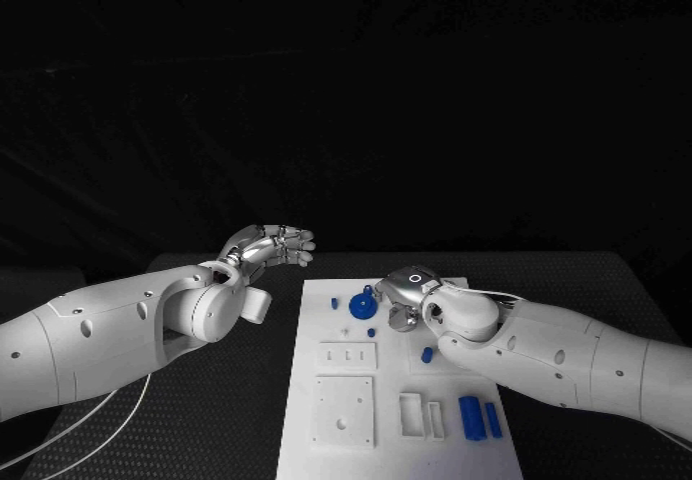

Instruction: Assemble the parts on the task board

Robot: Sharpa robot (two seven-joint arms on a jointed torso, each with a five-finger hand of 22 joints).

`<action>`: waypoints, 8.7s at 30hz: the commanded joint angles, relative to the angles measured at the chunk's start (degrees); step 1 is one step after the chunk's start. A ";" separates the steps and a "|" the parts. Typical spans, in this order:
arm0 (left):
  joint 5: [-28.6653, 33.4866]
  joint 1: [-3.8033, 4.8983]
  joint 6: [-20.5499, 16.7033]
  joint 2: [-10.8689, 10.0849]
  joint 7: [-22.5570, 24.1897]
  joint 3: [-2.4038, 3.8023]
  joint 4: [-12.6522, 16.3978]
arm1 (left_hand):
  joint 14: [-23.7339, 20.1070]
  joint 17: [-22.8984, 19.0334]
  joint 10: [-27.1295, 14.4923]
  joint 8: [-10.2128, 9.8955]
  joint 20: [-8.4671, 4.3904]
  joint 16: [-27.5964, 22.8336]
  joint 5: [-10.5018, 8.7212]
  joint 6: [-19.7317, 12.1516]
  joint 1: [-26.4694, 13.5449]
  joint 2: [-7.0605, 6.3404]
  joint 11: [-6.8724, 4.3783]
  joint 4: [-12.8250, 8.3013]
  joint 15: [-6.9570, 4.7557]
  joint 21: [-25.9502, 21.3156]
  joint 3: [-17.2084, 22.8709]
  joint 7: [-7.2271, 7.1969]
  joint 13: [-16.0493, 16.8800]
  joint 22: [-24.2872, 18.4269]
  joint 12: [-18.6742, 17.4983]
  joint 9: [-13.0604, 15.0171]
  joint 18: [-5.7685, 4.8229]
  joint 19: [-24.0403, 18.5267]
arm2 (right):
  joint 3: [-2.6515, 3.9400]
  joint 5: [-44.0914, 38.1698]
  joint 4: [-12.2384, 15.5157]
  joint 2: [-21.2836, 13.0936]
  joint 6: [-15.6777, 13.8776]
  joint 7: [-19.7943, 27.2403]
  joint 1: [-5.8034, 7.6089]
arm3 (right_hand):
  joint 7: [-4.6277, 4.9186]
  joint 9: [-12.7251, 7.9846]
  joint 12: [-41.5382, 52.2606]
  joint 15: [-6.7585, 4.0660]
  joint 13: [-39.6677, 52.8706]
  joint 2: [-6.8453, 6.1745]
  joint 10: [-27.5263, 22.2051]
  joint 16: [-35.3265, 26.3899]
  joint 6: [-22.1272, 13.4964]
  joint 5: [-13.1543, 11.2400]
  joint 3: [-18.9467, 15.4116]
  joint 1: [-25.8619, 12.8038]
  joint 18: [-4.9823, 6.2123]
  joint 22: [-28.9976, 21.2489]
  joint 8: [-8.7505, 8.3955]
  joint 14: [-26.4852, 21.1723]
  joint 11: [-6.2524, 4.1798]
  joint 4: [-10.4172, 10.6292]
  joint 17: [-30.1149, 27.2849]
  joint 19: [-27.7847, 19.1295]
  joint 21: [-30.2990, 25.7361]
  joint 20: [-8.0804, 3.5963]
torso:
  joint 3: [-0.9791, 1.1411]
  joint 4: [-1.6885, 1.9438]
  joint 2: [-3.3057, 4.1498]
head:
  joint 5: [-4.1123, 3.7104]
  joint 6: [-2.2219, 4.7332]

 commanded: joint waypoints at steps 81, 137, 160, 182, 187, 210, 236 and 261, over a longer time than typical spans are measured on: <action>-1.65 -0.73 3.79 0.56 1.14 0.03 -3.95 | 0.21 1.03 1.55 -0.26 0.06 -0.76 -0.22 0.58 -0.34 -0.42 -0.29 -2.62 0.20 0.35 0.35 0.07 0.31 1.09 0.17 0.27 0.92 -0.09 | 4.90 31.80 -15.58 -6.95 -1.75 23.12 -3.89 | 2.94 0.67 2.58 1.14 -2.00 0.53 -4.63 -1.85 0.71 -12.56 -14.76 0.61 0.94 1.10 0.36 -1.65 1.77 4.87 3.31 -2.64 -0.06 -0.62 | 2.03 -2.53 -1.57 | -1.16 0.84; -2.96 -0.72 4.06 0.62 -0.03 0.03 -4.01 | 0.31 1.24 1.90 -0.20 0.04 -0.88 -0.12 0.78 -0.49 -0.14 -0.42 -2.68 0.17 0.39 0.55 0.03 0.42 1.10 0.26 0.38 0.94 -0.08 | 4.88 30.59 -14.85 -6.47 -3.65 21.91 -4.10 | 0.06 3.58 3.22 -1.37 -3.07 5.23 -3.56 -2.19 8.94 -12.56 -12.86 -1.09 0.94 1.02 4.82 -1.03 -0.91 1.71 4.15 -2.58 1.16 -0.86 | 2.04 -2.73 -1.62 | -0.87 0.21; -11.90 -0.70 8.08 1.04 -7.29 0.04 -2.89 | 4.36 3.79 8.23 2.09 -1.79 2.23 -0.58 6.75 -4.19 0.34 -3.42 -1.49 -1.94 2.91 -1.03 -2.67 2.44 1.38 3.30 2.15 1.08 2.93 | 4.90 28.26 -6.21 -8.06 -6.72 13.95 -2.87 | -1.05 5.88 3.89 -2.35 -3.20 4.75 -1.35 -2.33 11.21 -12.56 -11.25 -2.02 0.94 0.79 6.48 0.02 -1.98 0.53 4.28 -1.44 1.41 -1.08 | 1.95 -2.90 -1.64 | -0.98 0.70; -19.16 -0.48 4.20 7.39 -24.42 -0.12 -1.83 | 9.93 12.46 13.79 -1.69 -9.04 22.63 -2.11 8.53 -9.55 -2.04 -8.14 2.67 -9.41 19.98 -3.75 -4.57 16.72 1.31 21.03 1.67 1.16 9.16 | 4.92 19.39 8.22 -5.61 -3.21 -1.49 2.01 | -1.66 7.60 4.31 -2.71 -3.07 2.53 0.49 -2.27 13.08 -6.91 -6.47 -4.04 0.94 0.88 6.57 1.14 -2.53 0.00 4.46 -0.22 1.92 -0.84 | 0.93 -4.25 -3.93 | 1.10 2.00; -19.22 -0.50 3.54 8.53 -25.05 -0.19 -2.15 | 9.50 12.03 12.71 -2.13 -9.24 23.27 -2.23 8.21 -10.23 -2.60 -7.98 3.84 -9.42 20.62 -3.60 -4.46 17.96 1.23 22.23 1.65 0.98 8.69 | 4.92 19.16 9.23 -4.45 -2.81 -2.08 2.04 | -1.68 7.66 4.29 -2.73 -3.07 2.47 0.53 -2.28 13.12 -6.76 -6.36 -4.11 0.94 0.88 6.53 1.16 -2.54 -0.01 4.46 -0.18 1.94 -0.82 | 0.78 -4.27 -4.22 | 1.59 1.90; -20.33 -0.51 4.45 9.74 -26.78 -0.20 -2.22 | 9.04 11.25 11.44 -1.95 -9.41 24.30 -2.23 9.00 -10.65 -1.95 -8.13 5.44 -9.51 21.54 -3.52 -4.64 19.59 1.15 23.71 2.08 0.96 8.05 | 4.92 18.24 10.70 -2.80 -2.31 -2.65 2.03 | -1.68 7.80 4.21 -2.75 -3.10 2.39 0.59 -2.34 13.15 -6.40 -6.09 -4.28 0.94 0.86 6.39 1.19 -2.55 0.03 4.47 -0.11 1.94 -0.78 | 0.69 -4.19 -4.16 | 1.46 1.61; -20.64 -0.51 5.27 10.13 -27.39 -0.20 -2.50 | 8.84 10.29 10.88 -1.75 -9.50 25.31 -2.07 10.10 -9.29 1.51 -8.38 4.23 -9.61 22.36 -3.97 -4.91 20.60 1.06 24.59 2.45 0.88 7.51 | 4.90 18.22 11.38 -1.80 -1.26 -2.77 2.02 | -1.69 7.89 4.17 -2.76 -3.11 2.34 0.63 -2.37 13.17 -6.20 -5.98 -4.37 0.94 0.84 6.31 1.21 -2.56 0.05 4.48 -0.07 1.93 -0.77 | 0.68 -4.26 -4.16 | 1.48 1.55; -20.34 -0.51 5.04 10.04 -27.04 -0.20 -2.71 | 8.60 7.46 11.07 -0.82 -9.49 27.09 -1.86 14.39 -5.16 8.15 -9.13 -1.71 -9.58 23.56 2.92 -5.84 21.17 0.67 24.53 3.67 0.39 7.06 | 4.70 18.56 10.89 -1.63 -0.40 -2.74 1.92 | -1.68 7.97 4.13 -2.76 -3.11 2.34 0.66 -2.39 13.17 -6.08 -5.92 -4.46 0.94 0.83 6.24 1.22 -2.56 0.07 4.48 -0.05 1.92 -0.75 | 0.78 -4.31 -4.13 | 1.64 1.39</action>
